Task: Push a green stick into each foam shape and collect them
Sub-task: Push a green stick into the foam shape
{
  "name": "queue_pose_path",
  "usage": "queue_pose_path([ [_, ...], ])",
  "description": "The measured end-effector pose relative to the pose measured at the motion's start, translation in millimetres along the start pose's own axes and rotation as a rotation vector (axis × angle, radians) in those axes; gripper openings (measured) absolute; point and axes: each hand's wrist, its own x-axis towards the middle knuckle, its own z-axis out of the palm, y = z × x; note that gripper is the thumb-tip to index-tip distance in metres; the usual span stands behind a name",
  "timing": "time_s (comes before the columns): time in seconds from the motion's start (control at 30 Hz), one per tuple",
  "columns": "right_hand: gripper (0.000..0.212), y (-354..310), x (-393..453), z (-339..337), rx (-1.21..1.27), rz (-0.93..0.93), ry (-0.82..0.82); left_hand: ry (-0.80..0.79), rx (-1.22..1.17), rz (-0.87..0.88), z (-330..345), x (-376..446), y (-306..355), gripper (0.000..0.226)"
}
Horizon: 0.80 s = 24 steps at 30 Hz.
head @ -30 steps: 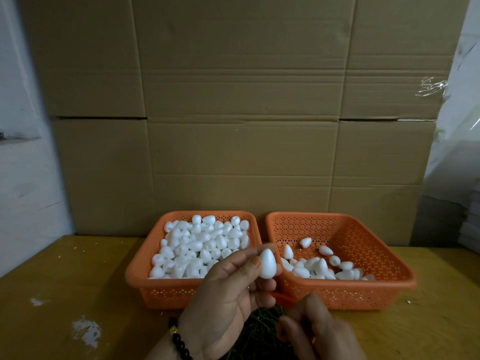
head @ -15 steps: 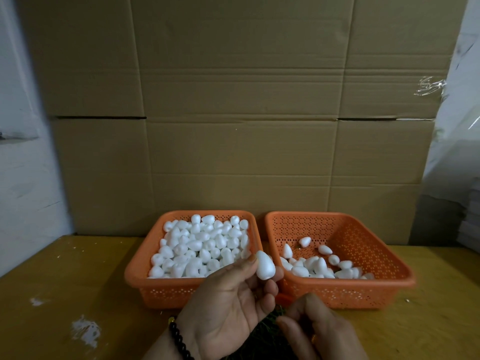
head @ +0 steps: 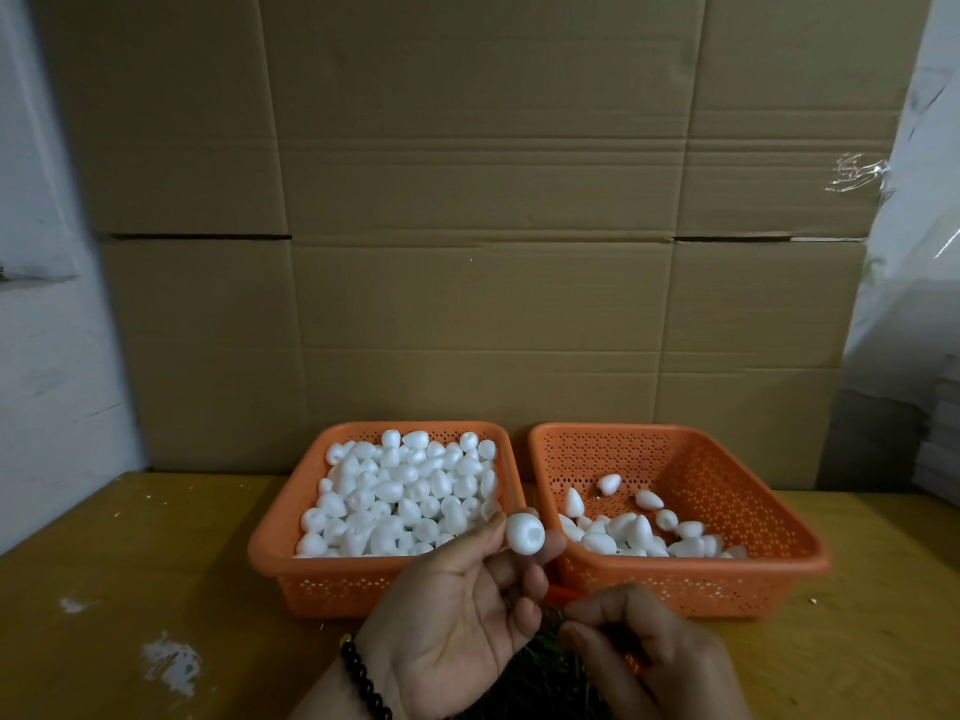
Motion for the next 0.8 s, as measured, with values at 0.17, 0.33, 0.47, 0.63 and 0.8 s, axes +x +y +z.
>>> queue_pose_path([
  [0.17,0.025,-1.2,-2.1,-1.4,0.034,0.017,0.042,0.067,-0.033,0.009,1.9,1.9,-1.5,0.031],
  [0.33,0.018,-6.1,-0.6,-2.6,-0.017,-0.034,0.130,0.067,-0.037,0.010,4.9,2.3,-4.7,0.025],
  [0.47,0.012,-3.6,-0.8,-3.0,-0.009,0.004,0.213,0.065,0.012,0.010,5.0,1.7,-9.1,0.026],
  [0.63,0.004,-6.2,3.2,-4.5,0.031,0.031,0.279,0.062,0.059,0.017,7.4,1.2,-14.5,0.025],
  [0.8,0.011,-5.9,5.7,-5.1,-0.011,-0.002,0.225,0.020,0.066,0.019,8.9,0.4,-16.3,0.022],
])
